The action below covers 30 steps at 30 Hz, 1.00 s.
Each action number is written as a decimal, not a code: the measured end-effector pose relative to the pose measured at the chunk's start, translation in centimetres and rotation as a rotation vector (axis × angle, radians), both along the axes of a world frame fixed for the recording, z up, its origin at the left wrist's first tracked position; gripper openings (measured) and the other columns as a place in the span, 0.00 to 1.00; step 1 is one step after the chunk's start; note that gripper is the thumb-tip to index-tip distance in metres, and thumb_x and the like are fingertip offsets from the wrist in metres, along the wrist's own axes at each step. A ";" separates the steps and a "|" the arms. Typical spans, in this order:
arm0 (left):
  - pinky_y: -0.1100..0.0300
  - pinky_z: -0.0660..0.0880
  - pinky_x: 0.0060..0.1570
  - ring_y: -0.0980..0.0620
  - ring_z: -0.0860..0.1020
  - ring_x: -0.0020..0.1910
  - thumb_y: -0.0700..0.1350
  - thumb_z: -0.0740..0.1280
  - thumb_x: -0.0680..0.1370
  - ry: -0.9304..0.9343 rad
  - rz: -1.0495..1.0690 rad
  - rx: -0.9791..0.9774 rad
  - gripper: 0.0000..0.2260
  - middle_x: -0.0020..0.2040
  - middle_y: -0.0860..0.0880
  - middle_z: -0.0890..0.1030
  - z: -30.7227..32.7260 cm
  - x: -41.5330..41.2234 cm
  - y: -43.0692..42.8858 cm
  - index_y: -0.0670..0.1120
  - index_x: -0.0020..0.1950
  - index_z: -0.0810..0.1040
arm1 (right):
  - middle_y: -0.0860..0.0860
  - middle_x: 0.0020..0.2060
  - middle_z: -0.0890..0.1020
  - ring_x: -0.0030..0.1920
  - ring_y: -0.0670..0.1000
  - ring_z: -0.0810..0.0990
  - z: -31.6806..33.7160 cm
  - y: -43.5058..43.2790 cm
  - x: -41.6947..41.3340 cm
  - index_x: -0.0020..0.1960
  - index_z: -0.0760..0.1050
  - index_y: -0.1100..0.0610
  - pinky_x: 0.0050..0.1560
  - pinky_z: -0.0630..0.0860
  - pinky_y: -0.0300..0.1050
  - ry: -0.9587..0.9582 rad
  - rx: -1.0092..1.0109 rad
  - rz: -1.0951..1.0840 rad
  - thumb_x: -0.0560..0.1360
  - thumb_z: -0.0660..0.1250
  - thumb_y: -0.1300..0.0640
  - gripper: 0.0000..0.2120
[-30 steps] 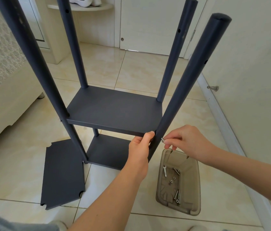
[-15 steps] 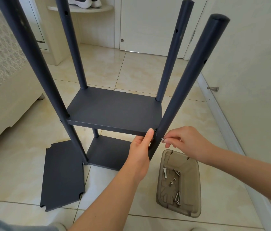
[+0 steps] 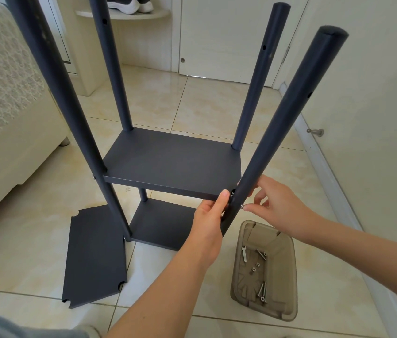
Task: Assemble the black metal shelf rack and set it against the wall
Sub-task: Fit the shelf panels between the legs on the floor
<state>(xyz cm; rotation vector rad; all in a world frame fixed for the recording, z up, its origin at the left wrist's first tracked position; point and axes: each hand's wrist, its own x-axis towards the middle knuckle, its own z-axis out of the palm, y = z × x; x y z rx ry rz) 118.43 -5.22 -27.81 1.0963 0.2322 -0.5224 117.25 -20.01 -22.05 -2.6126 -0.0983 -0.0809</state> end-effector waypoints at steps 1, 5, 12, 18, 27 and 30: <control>0.58 0.73 0.53 0.48 0.80 0.58 0.57 0.66 0.80 0.003 0.004 -0.001 0.15 0.52 0.47 0.85 0.1 0.0 0.0 0.46 0.52 0.79 | 0.35 0.40 0.72 0.46 0.25 0.72 0.0 0.1 0.0 0.47 0.62 0.33 0.36 0.68 0.18 0.008 0.032 0.001 0.74 0.74 0.53 0.22; 0.64 0.72 0.46 0.51 0.81 0.55 0.58 0.66 0.79 0.010 0.008 0.000 0.14 0.46 0.52 0.85 0.3 0.2 0.2 0.47 0.50 0.79 | 0.33 0.44 0.71 0.48 0.24 0.71 0.2 -0.1 0.1 0.50 0.62 0.32 0.38 0.67 0.17 0.046 0.096 0.007 0.75 0.72 0.53 0.22; 0.69 0.74 0.39 0.55 0.82 0.50 0.59 0.66 0.79 0.030 0.006 -0.023 0.13 0.45 0.54 0.86 0.3 0.0 0.5 0.49 0.48 0.78 | 0.29 0.45 0.70 0.44 0.34 0.77 0.0 0.1 -0.2 0.54 0.61 0.33 0.37 0.69 0.19 0.081 0.129 0.007 0.77 0.69 0.53 0.20; 0.69 0.71 0.39 0.54 0.80 0.53 0.58 0.66 0.80 0.049 0.009 0.010 0.13 0.50 0.53 0.84 0.8 -0.1 0.5 0.49 0.52 0.76 | 0.30 0.42 0.69 0.39 0.36 0.76 0.4 0.3 0.0 0.54 0.61 0.35 0.35 0.68 0.18 0.103 0.118 0.004 0.77 0.70 0.54 0.20; 0.69 0.77 0.38 0.57 0.85 0.47 0.52 0.67 0.80 0.019 -0.016 -0.047 0.12 0.45 0.51 0.86 0.7 -0.4 1.1 0.44 0.52 0.80 | 0.32 0.42 0.71 0.46 0.33 0.75 0.2 0.3 -0.4 0.48 0.62 0.34 0.37 0.68 0.20 0.070 0.060 -0.004 0.77 0.69 0.52 0.18; 0.70 0.76 0.40 0.55 0.84 0.50 0.53 0.68 0.79 0.014 -0.005 -0.054 0.13 0.49 0.50 0.86 0.7 -0.5 1.1 0.44 0.56 0.81 | 0.34 0.44 0.71 0.45 0.41 0.77 0.0 0.2 -0.3 0.54 0.64 0.39 0.36 0.71 0.26 0.075 0.023 -0.011 0.77 0.69 0.49 0.14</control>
